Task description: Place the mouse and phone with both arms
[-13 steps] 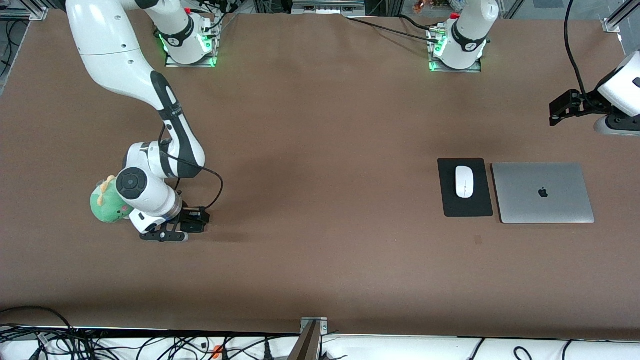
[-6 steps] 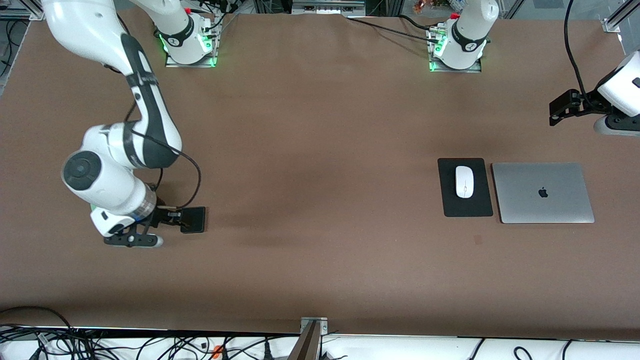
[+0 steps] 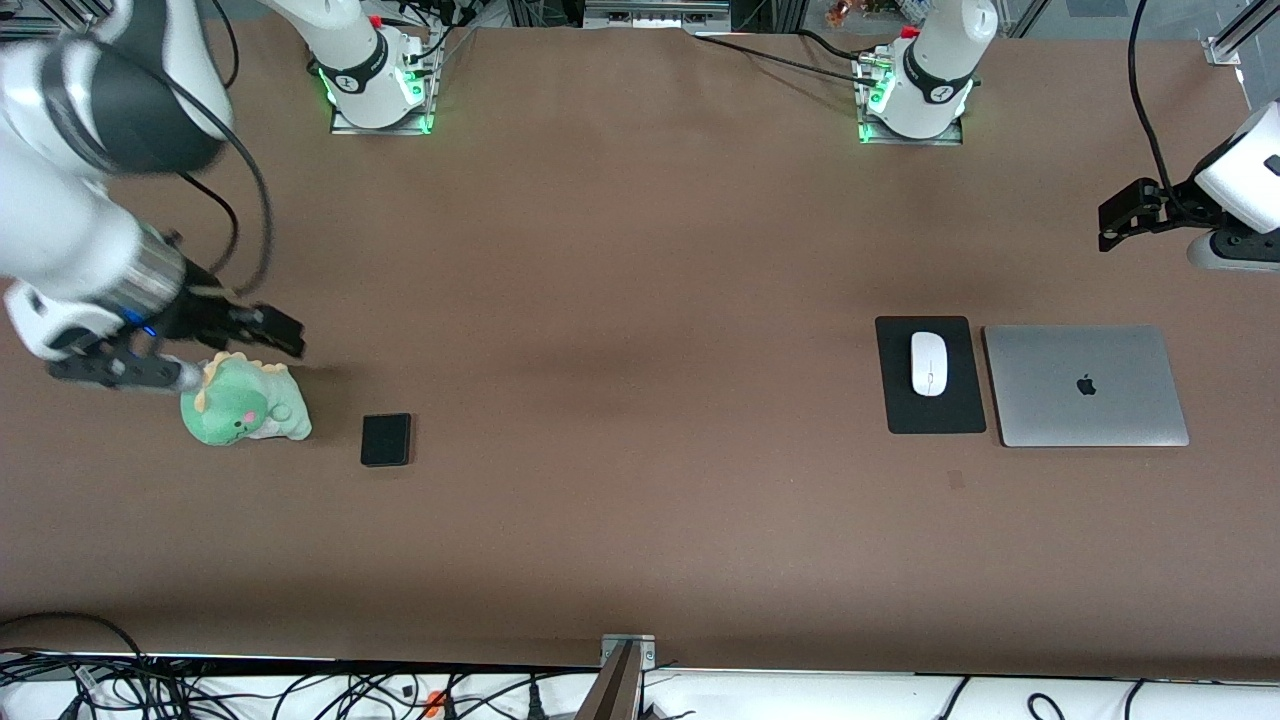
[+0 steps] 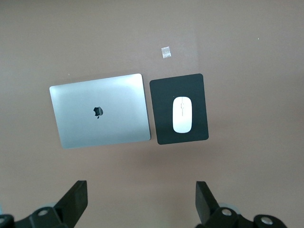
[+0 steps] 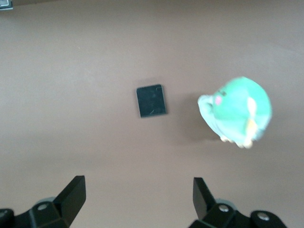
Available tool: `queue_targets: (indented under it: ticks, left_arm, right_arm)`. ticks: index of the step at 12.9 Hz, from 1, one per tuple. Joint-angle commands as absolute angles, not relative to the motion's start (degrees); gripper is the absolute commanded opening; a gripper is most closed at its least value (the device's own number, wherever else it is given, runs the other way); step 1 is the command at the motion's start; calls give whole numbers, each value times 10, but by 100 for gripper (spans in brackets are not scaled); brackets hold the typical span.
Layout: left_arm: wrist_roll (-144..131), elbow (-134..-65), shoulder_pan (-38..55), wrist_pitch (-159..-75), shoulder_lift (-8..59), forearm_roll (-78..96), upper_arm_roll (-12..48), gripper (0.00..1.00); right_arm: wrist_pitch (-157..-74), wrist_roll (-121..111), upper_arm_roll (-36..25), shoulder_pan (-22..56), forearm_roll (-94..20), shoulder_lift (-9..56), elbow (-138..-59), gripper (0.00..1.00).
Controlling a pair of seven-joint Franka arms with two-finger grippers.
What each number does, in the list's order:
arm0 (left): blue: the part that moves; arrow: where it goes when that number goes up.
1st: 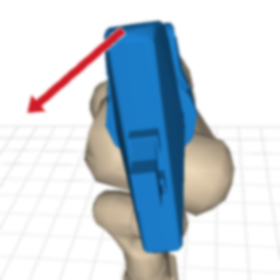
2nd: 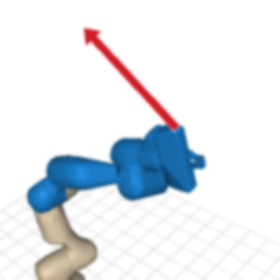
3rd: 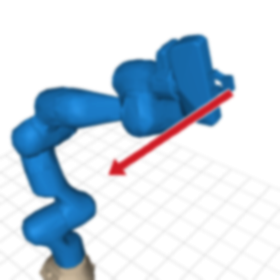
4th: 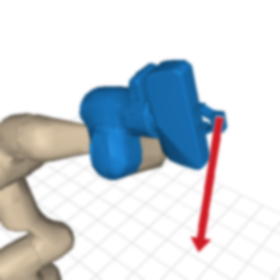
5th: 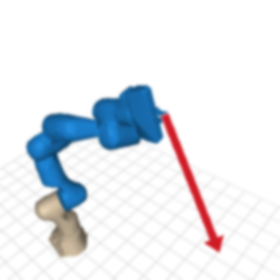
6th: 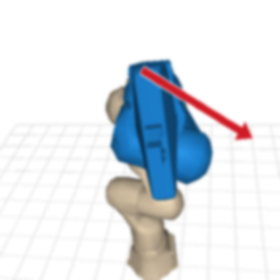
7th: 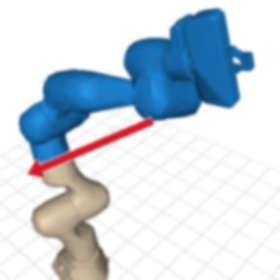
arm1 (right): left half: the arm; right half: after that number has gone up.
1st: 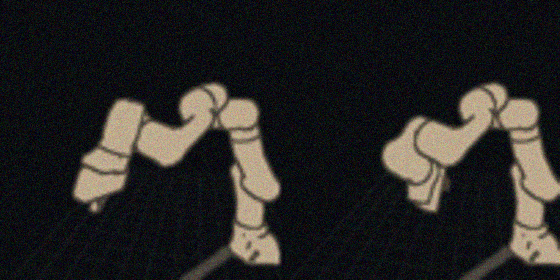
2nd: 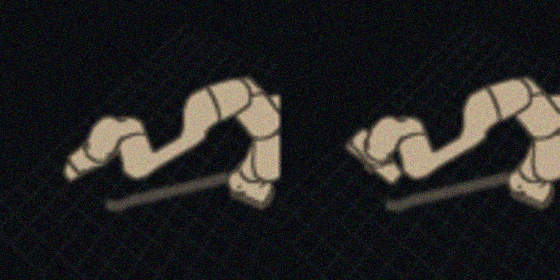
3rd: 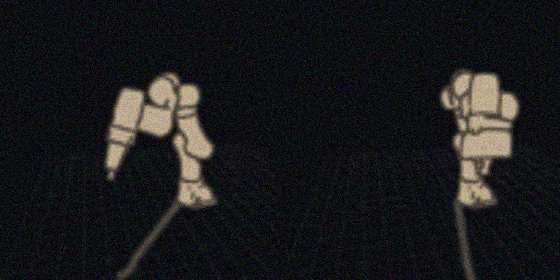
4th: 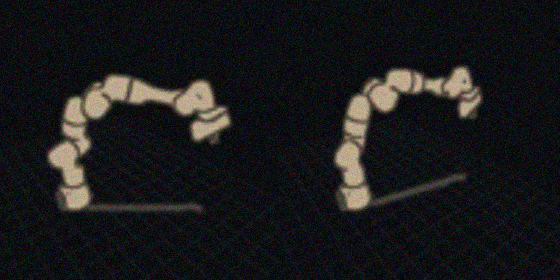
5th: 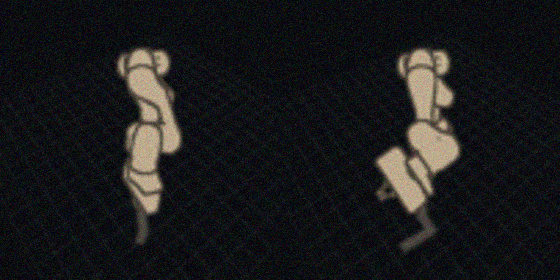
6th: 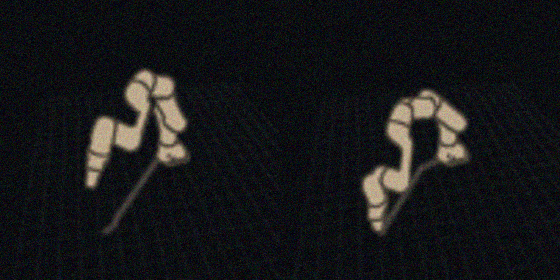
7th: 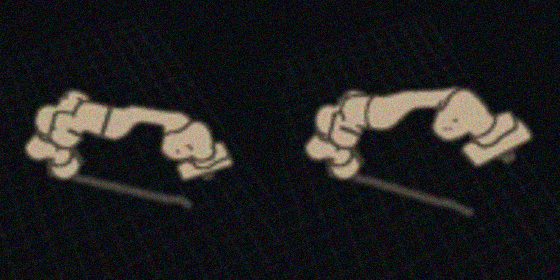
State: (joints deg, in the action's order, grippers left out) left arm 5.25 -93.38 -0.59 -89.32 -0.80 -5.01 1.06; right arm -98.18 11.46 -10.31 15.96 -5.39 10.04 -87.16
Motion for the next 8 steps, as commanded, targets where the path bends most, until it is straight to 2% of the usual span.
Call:
queue_targets:
  ticks: [1, 4, 8]
  left_arm:
    - [56, -928, -2, -884, -11, -41, 7, 100]
    - [56, -927, -3, -883, -11, -40, 7, 100]
    - [56, -927, -4, -874, -11, -40, 6, 100]
  right_arm:
    - [-936, 92, -118, 155, -63, 51, -898, 100]
    - [-928, 72, -126, 155, -57, 14, -932, 100]
    - [-922, 52, -118, 155, -34, 14, -927, 100]
